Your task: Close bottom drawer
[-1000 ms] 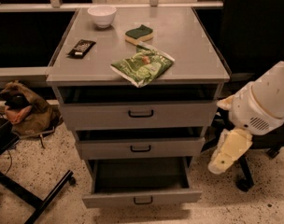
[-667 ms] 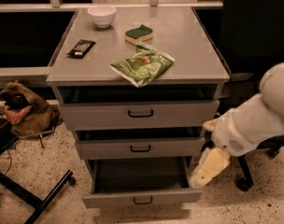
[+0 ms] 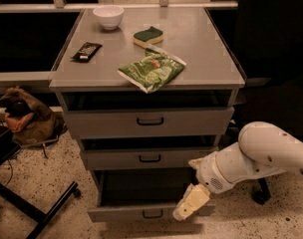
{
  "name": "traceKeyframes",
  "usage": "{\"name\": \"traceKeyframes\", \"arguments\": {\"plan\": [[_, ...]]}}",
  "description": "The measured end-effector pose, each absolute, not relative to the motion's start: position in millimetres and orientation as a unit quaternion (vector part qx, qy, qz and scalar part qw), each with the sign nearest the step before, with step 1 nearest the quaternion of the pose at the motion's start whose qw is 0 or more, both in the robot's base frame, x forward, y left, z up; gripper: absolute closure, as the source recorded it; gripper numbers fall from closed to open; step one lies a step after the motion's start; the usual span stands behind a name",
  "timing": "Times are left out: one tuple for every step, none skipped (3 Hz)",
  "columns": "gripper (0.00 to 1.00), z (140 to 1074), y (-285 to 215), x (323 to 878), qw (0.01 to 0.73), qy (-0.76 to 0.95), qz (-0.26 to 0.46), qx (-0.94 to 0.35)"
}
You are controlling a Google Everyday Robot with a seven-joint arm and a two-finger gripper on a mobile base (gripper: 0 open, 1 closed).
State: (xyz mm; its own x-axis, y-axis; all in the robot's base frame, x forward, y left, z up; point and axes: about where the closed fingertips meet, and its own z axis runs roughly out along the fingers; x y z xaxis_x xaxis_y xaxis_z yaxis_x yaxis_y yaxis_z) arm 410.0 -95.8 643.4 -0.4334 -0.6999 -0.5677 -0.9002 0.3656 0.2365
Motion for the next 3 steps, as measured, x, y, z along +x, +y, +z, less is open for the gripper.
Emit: {"name": "traceKeyframes", "arguments": {"plan": [[0.00,643.4,-95.8,410.0,0.190,0.804,0.264,-0.497],[0.00,602.5,-85.6,405.2,0.191,0.806,0.291,-0.479],[0.00,529.1,-65.6,394.4,0.182,0.810,0.334,-0.446]]}}
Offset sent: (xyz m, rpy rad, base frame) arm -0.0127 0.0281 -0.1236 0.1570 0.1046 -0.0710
